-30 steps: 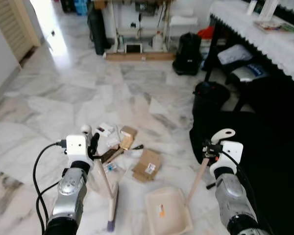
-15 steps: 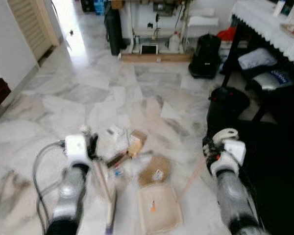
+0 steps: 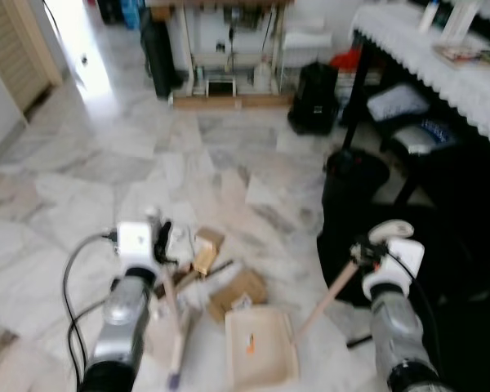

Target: Sweep floor

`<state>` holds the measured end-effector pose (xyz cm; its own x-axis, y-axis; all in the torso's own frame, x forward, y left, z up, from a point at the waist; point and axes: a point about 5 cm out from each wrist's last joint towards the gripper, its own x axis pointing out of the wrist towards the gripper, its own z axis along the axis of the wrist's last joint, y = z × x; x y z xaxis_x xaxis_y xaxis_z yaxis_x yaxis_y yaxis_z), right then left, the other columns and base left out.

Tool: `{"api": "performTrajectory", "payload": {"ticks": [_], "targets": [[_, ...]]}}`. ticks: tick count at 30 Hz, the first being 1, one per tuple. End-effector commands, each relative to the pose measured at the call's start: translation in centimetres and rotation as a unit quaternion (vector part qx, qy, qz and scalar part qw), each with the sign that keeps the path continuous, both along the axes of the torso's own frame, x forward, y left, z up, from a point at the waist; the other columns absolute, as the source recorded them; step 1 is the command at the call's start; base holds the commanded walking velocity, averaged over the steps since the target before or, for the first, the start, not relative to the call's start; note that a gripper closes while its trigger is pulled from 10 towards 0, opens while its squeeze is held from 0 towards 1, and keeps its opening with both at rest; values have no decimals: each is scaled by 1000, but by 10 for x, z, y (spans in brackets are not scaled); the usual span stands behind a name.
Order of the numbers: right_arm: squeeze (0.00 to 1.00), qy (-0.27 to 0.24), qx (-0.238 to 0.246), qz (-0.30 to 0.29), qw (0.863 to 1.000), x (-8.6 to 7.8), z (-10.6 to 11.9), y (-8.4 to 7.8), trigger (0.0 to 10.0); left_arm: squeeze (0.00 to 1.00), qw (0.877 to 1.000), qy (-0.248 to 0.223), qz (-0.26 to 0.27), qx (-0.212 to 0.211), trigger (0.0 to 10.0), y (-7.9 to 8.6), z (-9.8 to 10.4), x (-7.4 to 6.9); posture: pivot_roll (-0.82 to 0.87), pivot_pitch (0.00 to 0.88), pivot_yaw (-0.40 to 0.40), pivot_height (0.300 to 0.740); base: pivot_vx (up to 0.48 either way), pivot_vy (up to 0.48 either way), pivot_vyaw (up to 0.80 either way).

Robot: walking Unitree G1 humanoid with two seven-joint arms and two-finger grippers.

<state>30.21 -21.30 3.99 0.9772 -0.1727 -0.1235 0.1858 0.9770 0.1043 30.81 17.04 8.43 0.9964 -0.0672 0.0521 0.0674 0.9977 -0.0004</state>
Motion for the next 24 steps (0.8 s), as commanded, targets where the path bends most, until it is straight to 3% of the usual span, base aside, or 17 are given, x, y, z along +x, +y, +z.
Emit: {"api": "performTrajectory", "payload": {"ticks": [1, 15, 24], "targets": [[0, -25, -3, 6, 1000, 7, 11, 6, 10000, 0, 1000, -16, 12, 3, 10000, 9, 6, 0, -37, 0, -12, 740, 285, 0, 0], [0, -19, -9, -7, 1000, 6, 9, 2, 10000, 0, 1000, -22, 9, 3, 10000, 9, 10, 2, -39, 0, -9, 740, 276, 0, 0], [0, -10, -14, -2, 1000, 5, 5, 5, 10000, 0, 999, -44, -3, -1, 10000, 5, 20, 4, -33, 0, -9, 740, 0, 0, 0]]}}
